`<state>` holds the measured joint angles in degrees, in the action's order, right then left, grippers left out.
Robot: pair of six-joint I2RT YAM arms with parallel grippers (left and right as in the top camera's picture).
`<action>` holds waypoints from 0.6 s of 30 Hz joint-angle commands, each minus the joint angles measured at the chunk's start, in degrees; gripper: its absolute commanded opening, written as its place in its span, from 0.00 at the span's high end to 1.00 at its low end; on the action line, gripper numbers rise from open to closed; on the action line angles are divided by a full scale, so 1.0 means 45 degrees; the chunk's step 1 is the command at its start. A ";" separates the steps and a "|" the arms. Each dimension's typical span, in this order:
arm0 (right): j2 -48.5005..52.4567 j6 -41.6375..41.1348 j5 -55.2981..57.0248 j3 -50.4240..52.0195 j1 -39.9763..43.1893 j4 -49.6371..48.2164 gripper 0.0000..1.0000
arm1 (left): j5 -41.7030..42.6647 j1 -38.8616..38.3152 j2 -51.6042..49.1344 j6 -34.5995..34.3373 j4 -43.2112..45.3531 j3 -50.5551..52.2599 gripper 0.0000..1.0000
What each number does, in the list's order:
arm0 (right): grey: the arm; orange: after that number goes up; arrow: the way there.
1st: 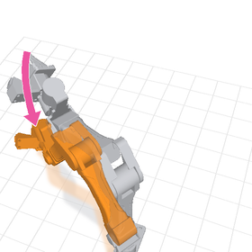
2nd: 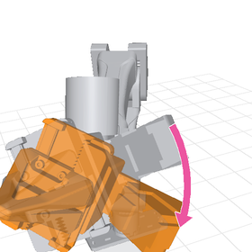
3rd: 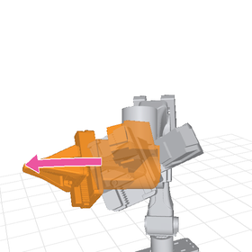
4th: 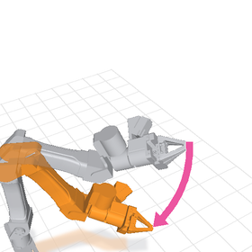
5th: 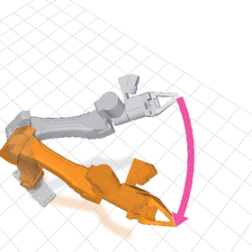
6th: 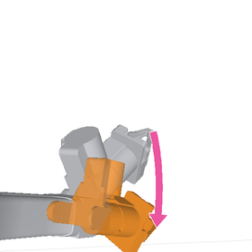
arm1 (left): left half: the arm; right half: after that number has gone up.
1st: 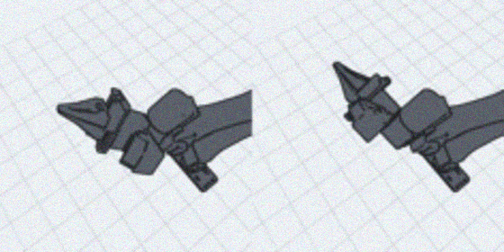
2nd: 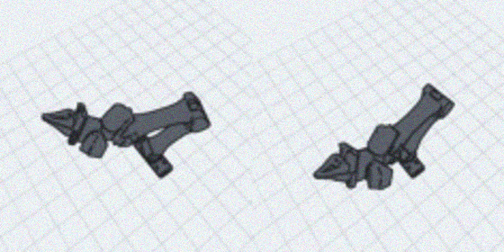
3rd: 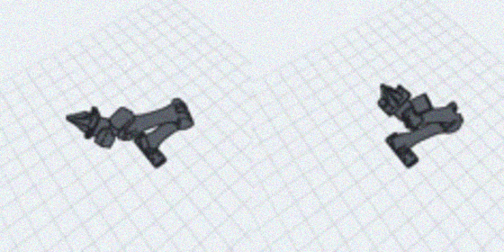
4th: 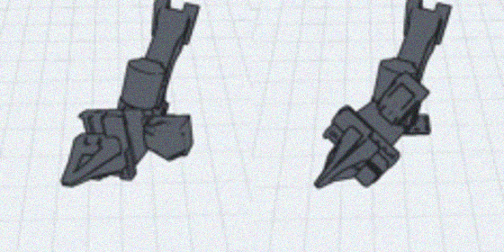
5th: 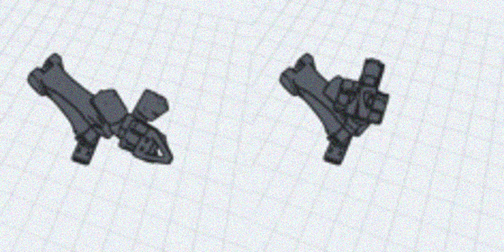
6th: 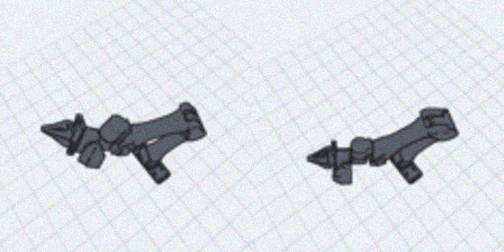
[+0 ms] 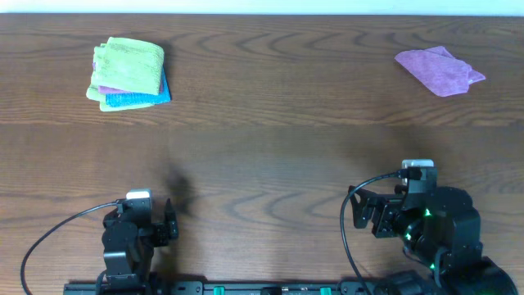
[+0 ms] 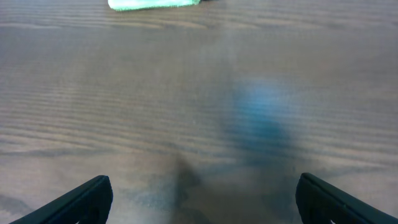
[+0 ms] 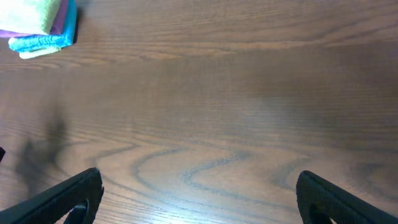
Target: Fold the cloth
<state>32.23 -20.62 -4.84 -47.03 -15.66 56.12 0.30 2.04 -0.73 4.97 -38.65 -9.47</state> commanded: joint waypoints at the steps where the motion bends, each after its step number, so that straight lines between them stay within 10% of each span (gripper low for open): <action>1: -0.0044 -0.0170 0.0121 0.0073 0.0107 0.0015 0.01 | 0.0175 0.0034 0.0121 0.0369 -0.0651 0.0073 0.05; 18: -0.0044 -0.0170 0.0121 0.0073 0.0107 0.0015 0.01 | -0.0112 0.0029 0.0121 0.0374 -0.0792 0.0073 0.05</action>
<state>32.23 -20.62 -4.84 -47.03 -15.66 56.12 0.80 2.04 -0.69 6.07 -40.10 -9.80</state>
